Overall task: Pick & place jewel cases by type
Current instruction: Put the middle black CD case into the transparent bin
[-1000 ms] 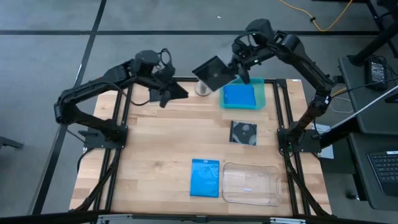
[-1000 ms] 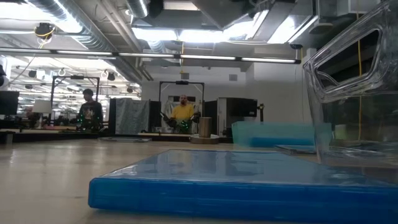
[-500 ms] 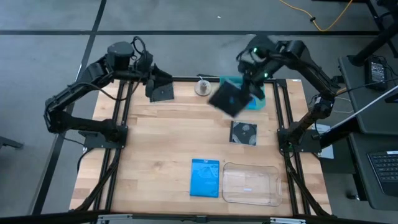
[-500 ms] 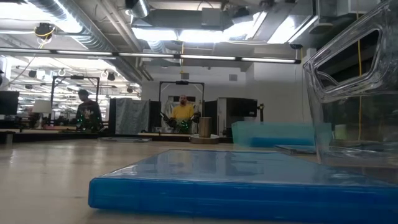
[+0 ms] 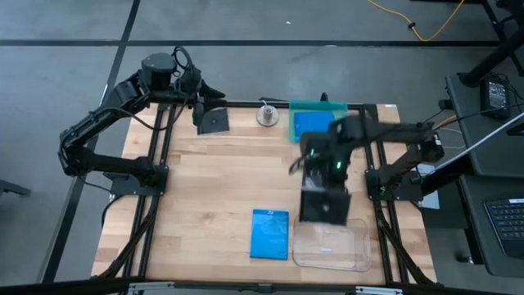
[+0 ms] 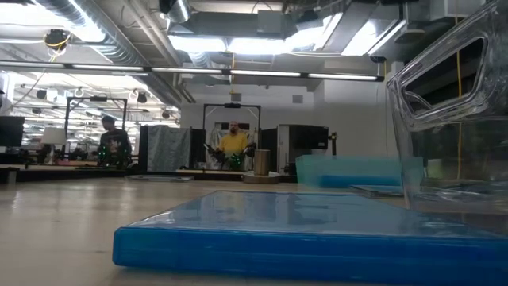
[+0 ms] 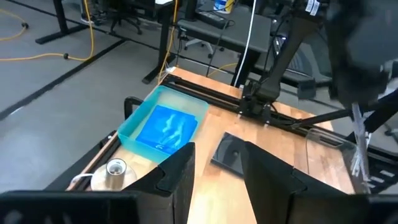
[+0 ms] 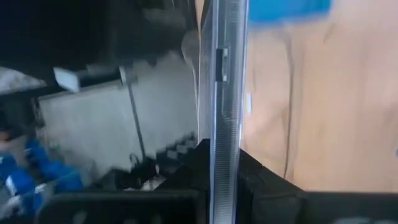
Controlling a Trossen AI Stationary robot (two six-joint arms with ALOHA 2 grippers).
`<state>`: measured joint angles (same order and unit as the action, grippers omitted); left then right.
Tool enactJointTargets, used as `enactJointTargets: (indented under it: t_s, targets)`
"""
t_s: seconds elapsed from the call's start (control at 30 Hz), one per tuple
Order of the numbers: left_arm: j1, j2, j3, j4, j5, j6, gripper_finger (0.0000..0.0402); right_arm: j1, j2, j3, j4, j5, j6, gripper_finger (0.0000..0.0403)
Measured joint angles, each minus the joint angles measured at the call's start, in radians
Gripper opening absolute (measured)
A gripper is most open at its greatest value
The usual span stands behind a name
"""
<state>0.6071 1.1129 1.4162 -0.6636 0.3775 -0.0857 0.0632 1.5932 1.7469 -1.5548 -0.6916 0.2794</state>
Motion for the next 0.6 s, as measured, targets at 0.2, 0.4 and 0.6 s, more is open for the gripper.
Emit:
enactJointTargets:
  t_s: [0.2,0.4,0.6]
  targets:
    - [0.000,0.001,0.000,-0.006,0.000,0.021,0.0127,0.126,0.000,-0.305,0.310,-0.061,0.170,0.0029]
    - [0.000,0.001,0.000,-0.049,0.001,0.025,0.0124,0.185,0.000,-0.512,0.562,-0.088,0.320,0.0027]
    - [0.000,0.001,0.000,-0.081,0.002,0.055,0.0124,0.210,0.000,-0.642,0.727,-0.086,0.417,0.0035]
